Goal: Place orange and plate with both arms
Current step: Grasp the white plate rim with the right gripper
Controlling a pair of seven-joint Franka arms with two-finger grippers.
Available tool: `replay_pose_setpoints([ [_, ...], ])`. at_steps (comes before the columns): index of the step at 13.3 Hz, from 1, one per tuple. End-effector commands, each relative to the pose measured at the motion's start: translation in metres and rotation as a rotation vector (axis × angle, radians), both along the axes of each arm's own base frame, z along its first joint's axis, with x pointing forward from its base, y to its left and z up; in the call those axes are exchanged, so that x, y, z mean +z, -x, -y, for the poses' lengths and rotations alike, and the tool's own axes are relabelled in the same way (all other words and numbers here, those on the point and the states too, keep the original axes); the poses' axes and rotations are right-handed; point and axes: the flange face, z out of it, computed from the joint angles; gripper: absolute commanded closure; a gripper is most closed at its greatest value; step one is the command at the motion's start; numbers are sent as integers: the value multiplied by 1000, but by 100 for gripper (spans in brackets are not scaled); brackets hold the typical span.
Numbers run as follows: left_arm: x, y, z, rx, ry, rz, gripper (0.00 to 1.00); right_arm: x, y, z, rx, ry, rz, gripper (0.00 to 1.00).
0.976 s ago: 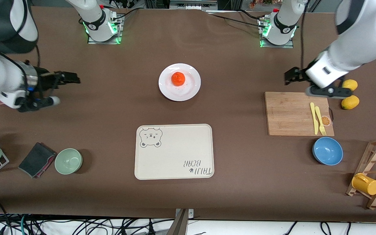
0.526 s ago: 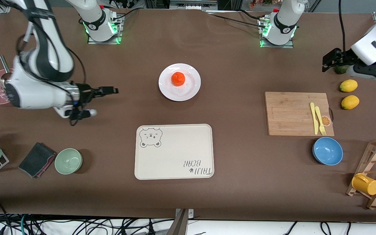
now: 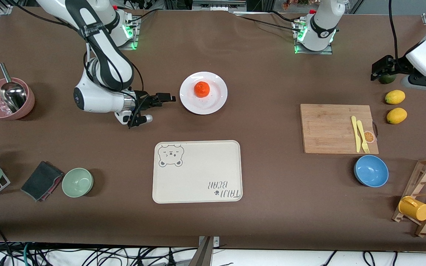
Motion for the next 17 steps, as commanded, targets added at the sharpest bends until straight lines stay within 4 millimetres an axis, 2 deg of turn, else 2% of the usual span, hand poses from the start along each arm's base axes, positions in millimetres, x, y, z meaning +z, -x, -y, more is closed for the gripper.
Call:
replay_pose_setpoints([
  [1, 5, 5, -5, 42, 16, -7, 0, -47, 9, 6, -19, -123, 60, 1],
  [2, 8, 7, -5, 66, 13, -15, 0, -64, 19, -4, -28, -181, 73, 1],
  [4, 14, 4, 0, 118, 3, -10, 0, -85, 29, -14, -52, -219, 122, 1],
  [6, 15, 5, -1, 147, -2, -31, 0, -92, 42, -38, -45, -221, 159, 1],
  [9, 17, 4, -4, 134, 1, -34, 0, -102, 50, -38, -11, -196, 204, 1],
  [11, 33, 4, -15, 130, 7, -13, 0, -103, 53, -42, -5, -198, 202, 2],
  [13, 31, 3, -16, 114, 7, -19, 0, -122, 63, -42, 62, -220, 234, 20],
  [15, 30, 1, -14, 110, 8, -16, 0, -124, 65, -41, 95, -275, 240, 42],
  [17, 29, 0, -14, 111, 10, -13, 0, -123, 64, -41, 95, -283, 243, 55],
])
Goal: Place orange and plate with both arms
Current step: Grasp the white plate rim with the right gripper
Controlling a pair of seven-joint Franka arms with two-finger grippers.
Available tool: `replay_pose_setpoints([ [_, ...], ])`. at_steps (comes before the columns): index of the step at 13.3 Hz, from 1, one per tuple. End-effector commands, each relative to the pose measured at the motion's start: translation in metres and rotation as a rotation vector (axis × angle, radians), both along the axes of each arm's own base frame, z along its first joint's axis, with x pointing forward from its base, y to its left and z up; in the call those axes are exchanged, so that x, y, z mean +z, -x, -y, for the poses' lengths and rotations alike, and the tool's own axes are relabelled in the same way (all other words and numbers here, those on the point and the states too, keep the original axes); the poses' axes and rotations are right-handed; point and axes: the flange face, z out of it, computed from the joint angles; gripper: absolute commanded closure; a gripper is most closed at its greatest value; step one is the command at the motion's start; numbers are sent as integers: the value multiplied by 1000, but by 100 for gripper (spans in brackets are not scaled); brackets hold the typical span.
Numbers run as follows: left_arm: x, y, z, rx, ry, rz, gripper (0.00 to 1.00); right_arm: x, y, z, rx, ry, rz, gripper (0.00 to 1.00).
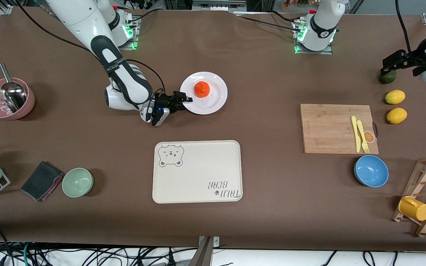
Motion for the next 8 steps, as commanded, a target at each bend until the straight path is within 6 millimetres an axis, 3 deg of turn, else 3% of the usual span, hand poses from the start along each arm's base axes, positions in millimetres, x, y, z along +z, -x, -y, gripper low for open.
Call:
replay_pose_setpoints([
  [1, 5, -5, 1, -21, 24, 4, 0, -3, 3, 1, 7, -29, 5, 58],
  [5, 9, -10, 18, -52, 30, 48, 0, -5, 6, -2, 17, -47, -10, 91],
  [8, 13, -15, 25, -63, 41, 87, 0, -3, 4, -2, 13, -46, -10, 100],
])
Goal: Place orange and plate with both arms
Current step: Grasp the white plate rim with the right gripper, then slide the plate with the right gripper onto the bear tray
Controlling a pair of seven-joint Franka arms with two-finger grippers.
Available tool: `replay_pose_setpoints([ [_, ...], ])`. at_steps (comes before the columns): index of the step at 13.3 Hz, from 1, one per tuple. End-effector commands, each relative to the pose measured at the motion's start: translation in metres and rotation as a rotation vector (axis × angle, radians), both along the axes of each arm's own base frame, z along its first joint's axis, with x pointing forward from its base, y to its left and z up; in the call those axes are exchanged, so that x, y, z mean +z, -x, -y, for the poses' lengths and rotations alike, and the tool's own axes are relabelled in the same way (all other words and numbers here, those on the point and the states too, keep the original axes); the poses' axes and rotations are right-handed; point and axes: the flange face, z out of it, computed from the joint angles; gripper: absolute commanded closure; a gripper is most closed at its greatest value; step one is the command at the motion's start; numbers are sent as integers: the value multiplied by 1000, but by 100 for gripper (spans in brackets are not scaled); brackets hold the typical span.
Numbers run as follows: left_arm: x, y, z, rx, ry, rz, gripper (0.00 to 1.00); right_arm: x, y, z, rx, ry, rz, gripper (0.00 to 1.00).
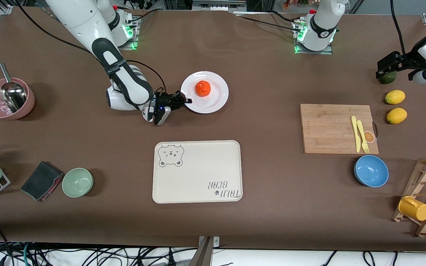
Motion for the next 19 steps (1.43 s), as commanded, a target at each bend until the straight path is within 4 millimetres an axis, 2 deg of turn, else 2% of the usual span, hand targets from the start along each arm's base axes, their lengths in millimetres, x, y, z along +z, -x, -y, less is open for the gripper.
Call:
replay_pose_setpoints([
  [1, 7, -6, 3, -18, 40, 31, 0, 0, -2, 2, -10, -22, 5, 100],
  [2, 7, -7, 8, -25, 39, 30, 0, 1, -4, 3, -12, -21, 5, 100],
  [3, 7, -7, 0, -8, 36, 30, 0, 3, -6, 4, -18, -22, 6, 100],
  [4, 9, -5, 11, -26, 30, 31, 0, 7, -16, 8, -31, -27, 20, 100],
  [5, 7, -7, 10, -25, 32, 31, 0, 10, -26, 14, -46, -32, 28, 100],
  [7, 12, -7, 15, -31, 30, 42, 0, 24, -43, 10, -61, -57, 26, 100],
  [8, 12, -8, 14, -30, 30, 42, 0, 31, -56, 15, -67, -61, 37, 100],
  [11, 12, -8, 13, -26, 32, 40, 0, 61, -125, 36, -115, -49, 89, 100],
  [13, 9, -10, 13, -26, 32, 36, 0, 82, -170, 34, -160, -22, 69, 100],
  [15, 9, -10, 13, -26, 32, 36, 0, 87, -203, 33, -210, -10, 44, 100],
  [16, 10, -9, 15, -31, 32, 36, 0, 83, -215, 31, -235, -17, 30, 100],
  [19, 10, -9, 12, -25, 31, 37, 0, 66, -239, 28, -288, -23, 2, 100],
])
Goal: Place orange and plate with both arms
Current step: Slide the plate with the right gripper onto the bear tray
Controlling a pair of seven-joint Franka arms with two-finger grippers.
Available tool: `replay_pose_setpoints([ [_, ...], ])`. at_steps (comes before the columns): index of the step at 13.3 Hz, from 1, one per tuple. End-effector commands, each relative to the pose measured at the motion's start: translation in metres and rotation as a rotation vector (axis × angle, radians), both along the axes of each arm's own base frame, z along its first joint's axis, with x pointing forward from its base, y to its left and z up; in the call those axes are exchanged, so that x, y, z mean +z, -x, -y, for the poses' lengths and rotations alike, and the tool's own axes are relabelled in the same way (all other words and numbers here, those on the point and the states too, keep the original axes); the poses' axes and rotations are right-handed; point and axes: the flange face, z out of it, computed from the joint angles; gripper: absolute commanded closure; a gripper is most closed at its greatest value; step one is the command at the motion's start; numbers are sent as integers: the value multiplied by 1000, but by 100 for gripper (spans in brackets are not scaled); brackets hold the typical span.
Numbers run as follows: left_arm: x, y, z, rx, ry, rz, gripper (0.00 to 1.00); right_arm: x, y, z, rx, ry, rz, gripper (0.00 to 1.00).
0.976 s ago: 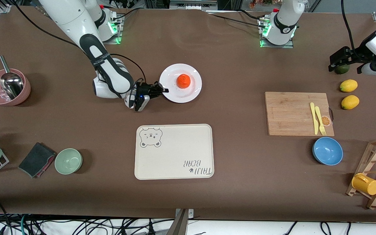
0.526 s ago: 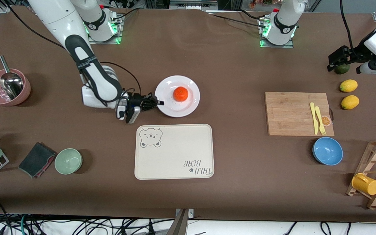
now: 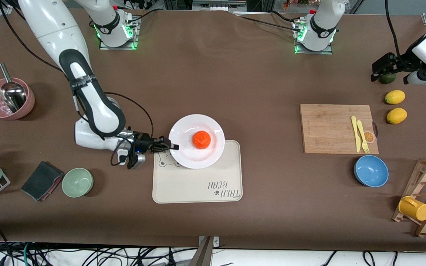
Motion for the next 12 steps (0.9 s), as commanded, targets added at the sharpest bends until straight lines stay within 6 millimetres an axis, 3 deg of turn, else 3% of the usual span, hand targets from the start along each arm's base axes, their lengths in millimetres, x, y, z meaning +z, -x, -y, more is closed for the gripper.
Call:
replay_pose_setpoints([
  [1, 5, -4, -4, -5, 21, 7, 0, -25, -27, -8, -33, -6, -11, 100],
  [5, 6, -5, -5, -4, 21, 10, 0, -60, -40, -35, -59, 22, 24, 100],
  [9, 6, -4, -4, -5, 21, 9, 0, -69, -40, -40, -69, 38, 34, 100],
  [10, 6, -4, -4, -5, 21, 9, 0, -67, -41, -37, -57, 52, 44, 43],
  [11, 6, -4, -4, -5, 21, 9, 0, -66, -43, -32, -25, 95, 68, 0],
  [12, 6, -4, -4, -5, 21, 9, 0, -62, -46, -27, 9, 133, 87, 0],
])
